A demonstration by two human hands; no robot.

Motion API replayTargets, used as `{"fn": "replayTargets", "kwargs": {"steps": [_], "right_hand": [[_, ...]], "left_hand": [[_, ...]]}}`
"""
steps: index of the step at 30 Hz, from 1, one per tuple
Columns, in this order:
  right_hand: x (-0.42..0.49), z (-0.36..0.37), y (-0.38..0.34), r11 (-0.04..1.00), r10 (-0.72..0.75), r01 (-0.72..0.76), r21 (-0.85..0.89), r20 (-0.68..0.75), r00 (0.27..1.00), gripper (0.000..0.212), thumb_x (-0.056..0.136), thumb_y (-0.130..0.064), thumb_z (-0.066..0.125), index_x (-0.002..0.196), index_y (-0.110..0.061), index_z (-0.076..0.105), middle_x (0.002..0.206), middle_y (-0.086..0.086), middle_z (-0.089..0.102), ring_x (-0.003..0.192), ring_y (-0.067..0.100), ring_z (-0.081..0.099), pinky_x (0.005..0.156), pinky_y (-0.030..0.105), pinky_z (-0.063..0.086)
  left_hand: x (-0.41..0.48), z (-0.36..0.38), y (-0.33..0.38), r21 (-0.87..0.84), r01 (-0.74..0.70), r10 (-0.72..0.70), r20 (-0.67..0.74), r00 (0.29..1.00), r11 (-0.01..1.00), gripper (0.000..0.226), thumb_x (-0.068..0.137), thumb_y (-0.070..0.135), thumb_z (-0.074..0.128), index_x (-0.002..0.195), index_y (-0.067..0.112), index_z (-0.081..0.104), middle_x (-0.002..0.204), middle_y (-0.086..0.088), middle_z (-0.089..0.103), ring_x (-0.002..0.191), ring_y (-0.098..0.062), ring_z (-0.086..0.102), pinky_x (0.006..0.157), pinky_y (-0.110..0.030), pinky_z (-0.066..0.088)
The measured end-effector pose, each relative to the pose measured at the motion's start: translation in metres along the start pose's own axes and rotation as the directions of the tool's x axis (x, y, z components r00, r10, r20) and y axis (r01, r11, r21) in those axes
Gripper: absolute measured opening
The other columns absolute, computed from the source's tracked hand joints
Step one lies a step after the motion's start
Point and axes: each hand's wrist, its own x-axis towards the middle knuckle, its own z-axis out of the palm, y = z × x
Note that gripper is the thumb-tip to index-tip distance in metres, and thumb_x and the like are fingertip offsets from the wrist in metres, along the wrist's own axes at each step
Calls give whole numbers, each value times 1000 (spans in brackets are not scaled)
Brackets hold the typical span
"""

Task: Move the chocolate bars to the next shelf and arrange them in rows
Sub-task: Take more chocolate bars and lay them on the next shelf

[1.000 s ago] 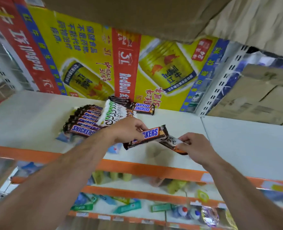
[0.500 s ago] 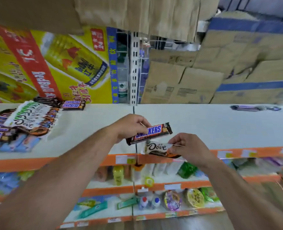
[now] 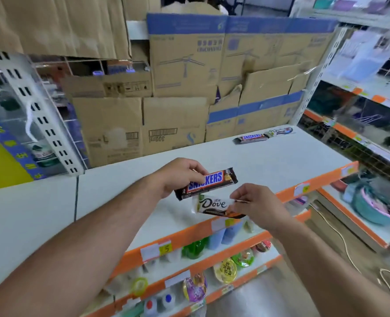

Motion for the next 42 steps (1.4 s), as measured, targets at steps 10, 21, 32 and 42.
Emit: {"fn": "replayTargets", "kwargs": {"steps": [10,21,32,42], "right_hand": [[105,-102,26,997,77,-78,-1,-121,990,17,77,-1,77,83,-13,66,73,4,72,67,16,68,63,26,47],[198,-196,81,994,107,-107,4,-101,989,17,78,3,75,81,-11,65,62,-2,63,42,0,51,44,12,36],[324,-304,147,999,-41,43,-33,69,997,23,76,4,72,75,-18,66,77,8,71,71,23,64,75,39,52],[390,-325,150,849,-319,310,-428,54,946,12,85,-16,65,92,-24,71,93,-4,69,87,19,63,74,29,48]], "left_hand": [[160,36,66,63,-45,38,115,993,997,12,83,12,70,91,19,75,93,-5,74,78,-17,67,72,-32,53],[270,76,97,171,-12,-4,91,996,985,12,83,18,72,86,30,74,95,4,73,88,-17,69,85,-35,53],[317,148,131,181,179,-161,-111,981,967,19,84,13,67,92,29,74,90,9,70,81,-11,60,69,-25,43],[311,188,134,119,342,-306,-247,919,932,17,83,17,68,89,31,74,92,3,72,97,-21,66,80,-29,48]]}}
